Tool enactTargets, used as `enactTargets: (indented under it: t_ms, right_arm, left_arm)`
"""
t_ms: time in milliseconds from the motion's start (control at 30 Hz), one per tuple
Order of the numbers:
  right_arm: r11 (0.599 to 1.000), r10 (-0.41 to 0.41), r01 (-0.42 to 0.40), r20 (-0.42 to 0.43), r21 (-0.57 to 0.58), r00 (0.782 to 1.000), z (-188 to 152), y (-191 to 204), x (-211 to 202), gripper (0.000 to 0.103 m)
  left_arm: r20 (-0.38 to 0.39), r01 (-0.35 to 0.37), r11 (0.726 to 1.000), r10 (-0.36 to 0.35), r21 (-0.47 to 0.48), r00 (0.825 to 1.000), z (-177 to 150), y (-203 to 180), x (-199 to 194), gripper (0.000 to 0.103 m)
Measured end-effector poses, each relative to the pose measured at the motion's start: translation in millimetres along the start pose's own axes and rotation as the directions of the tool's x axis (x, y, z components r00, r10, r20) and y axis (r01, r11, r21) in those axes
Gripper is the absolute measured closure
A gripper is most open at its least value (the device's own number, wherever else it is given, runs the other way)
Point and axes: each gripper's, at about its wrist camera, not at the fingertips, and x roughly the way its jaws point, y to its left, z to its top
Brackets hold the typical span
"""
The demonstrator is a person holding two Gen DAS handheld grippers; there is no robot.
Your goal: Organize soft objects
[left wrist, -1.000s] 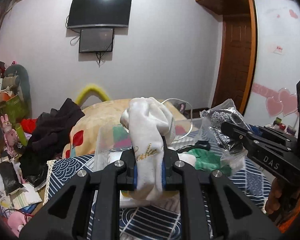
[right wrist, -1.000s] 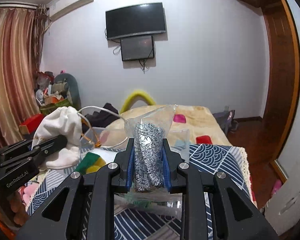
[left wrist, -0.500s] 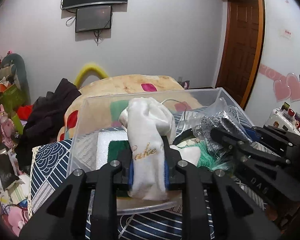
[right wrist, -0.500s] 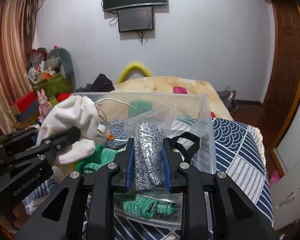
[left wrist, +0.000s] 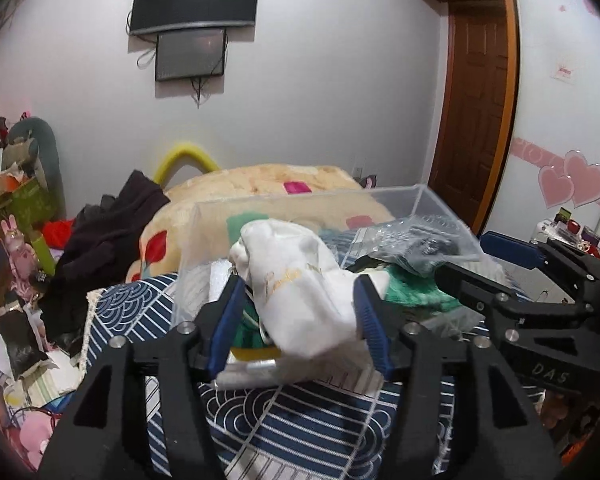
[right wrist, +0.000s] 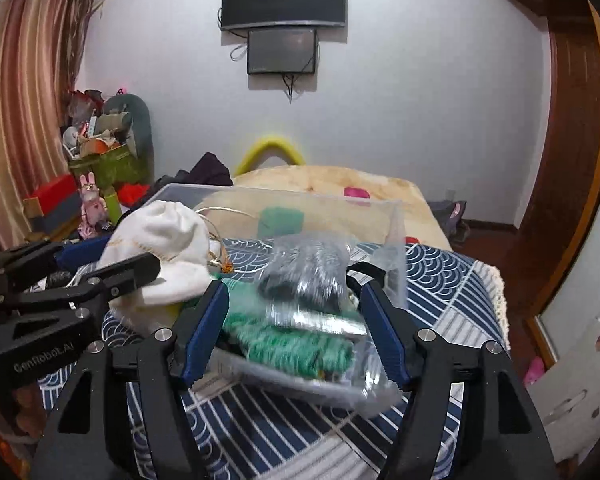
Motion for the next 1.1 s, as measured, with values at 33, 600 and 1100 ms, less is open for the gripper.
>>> enactTargets:
  t_ms: [33, 600, 1100]
  right_arm:
    - [1.0, -0.001, 0.001, 0.014, 0.001, 1.0, -0.3, -1.0, -6.7, 0.038]
    - [0.998, 0.051, -0.057, 0.257, 0.016, 0.965, 3.7, -5.5, -100.6, 0.019]
    - [0.998, 0.058, -0.064, 0.315, 0.009, 0.947, -0.5, 6.0, -112.5, 0.016]
  left_arm:
    - [0.015, 0.004, 1.0, -0.004, 0.004, 1.0, 0.2, -1.8, -7.7, 0.038]
    - [0.246, 0.008, 0.999, -0.02, 0.051, 0.969, 7.5, -22.7, -112.7, 0.001]
    - [0.289, 0.022, 0.999, -0.03, 0.03, 0.957, 0.4, -22.7, -135.0, 0.0]
